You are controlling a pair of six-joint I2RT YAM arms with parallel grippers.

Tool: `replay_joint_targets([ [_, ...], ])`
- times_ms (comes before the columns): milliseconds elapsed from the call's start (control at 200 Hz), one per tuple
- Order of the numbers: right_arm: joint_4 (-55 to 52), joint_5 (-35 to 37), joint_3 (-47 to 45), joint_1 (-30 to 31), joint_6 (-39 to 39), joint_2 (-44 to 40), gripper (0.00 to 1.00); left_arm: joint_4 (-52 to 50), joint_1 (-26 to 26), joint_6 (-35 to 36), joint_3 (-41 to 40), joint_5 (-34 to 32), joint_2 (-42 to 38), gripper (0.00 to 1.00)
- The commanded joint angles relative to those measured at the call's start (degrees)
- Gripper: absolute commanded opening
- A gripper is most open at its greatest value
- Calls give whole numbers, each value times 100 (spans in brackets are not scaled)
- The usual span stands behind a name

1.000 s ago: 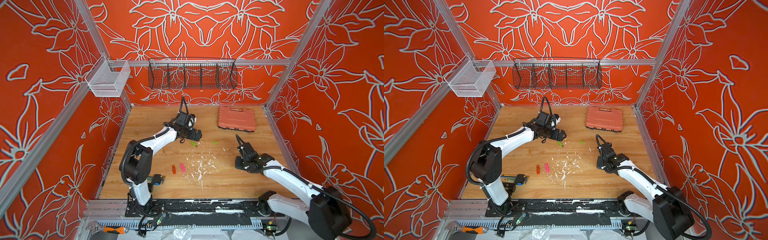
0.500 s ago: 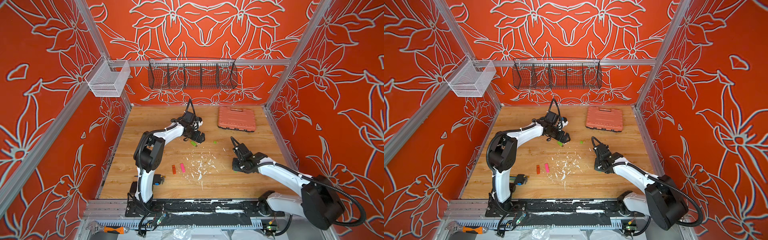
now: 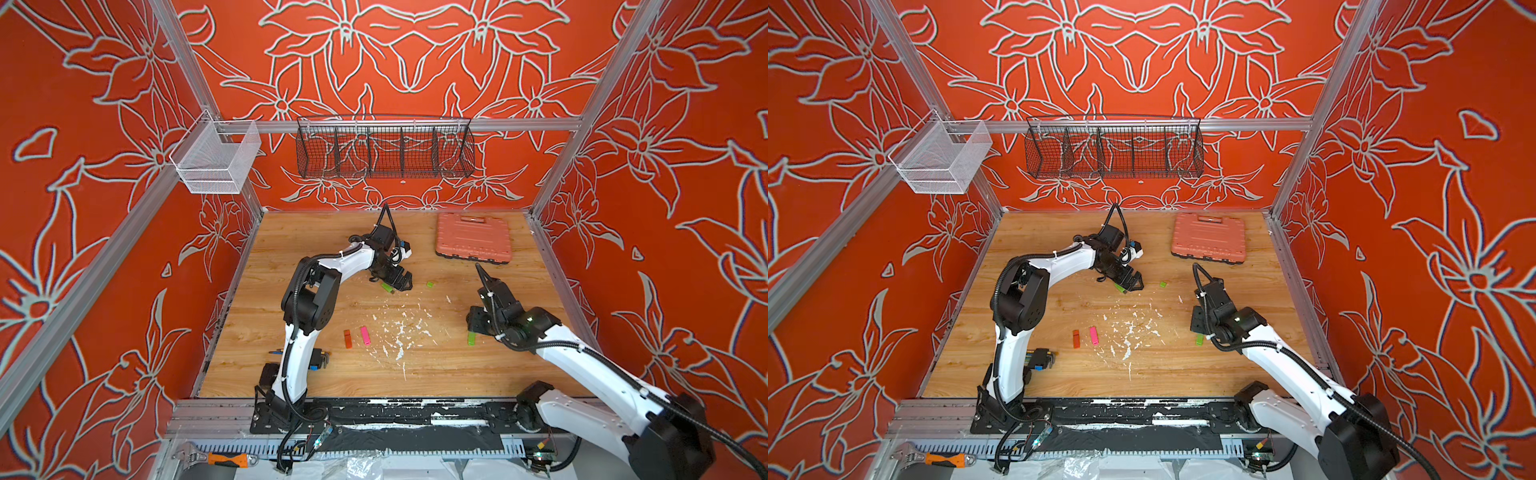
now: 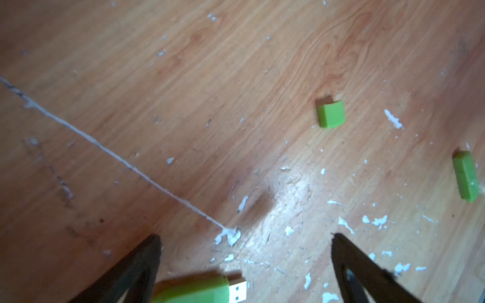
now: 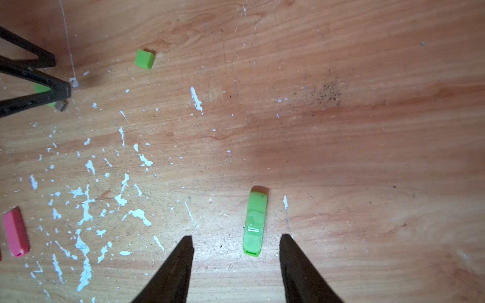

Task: Close the usb drive cover
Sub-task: Adjust the USB drive at the center of the board.

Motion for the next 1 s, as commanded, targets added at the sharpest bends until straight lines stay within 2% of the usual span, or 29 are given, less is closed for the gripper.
replay_joint_targets([
  [0, -250, 106, 77, 29, 56, -133, 56, -379, -37, 138, -140, 23, 36, 97],
  [215, -240, 132, 53, 28, -33, -208, 56, -372, -36, -31, -700, -111, -433, 93],
  [355, -199, 181, 96, 30, -119, -191, 56, -118, -70, -271, -1429, -93, -962, 90],
  [515, -152, 201, 201, 31, -259, -129, 57, 28, -324, -422, -1867, -358, -1359, 89],
  [591, -199, 228, 271, 28, -308, -73, 57, 32, -467, -428, -1878, -682, -1360, 87],
  [711, -227, 225, 289, 28, -312, -102, 57, 353, -505, -688, -1948, -1679, -1431, 89],
  [836, -187, 203, 231, 30, -210, -180, 57, 177, -456, -1189, -1563, -1938, -1362, 89],
  [921, -158, 236, 192, 31, -147, -257, 57, -21, -564, -1756, -1370, -2312, -1270, 89],
  [996, -87, 229, 141, 30, -126, -313, 57, -350, -711, -2163, -1124, -2370, -1096, 89],
])
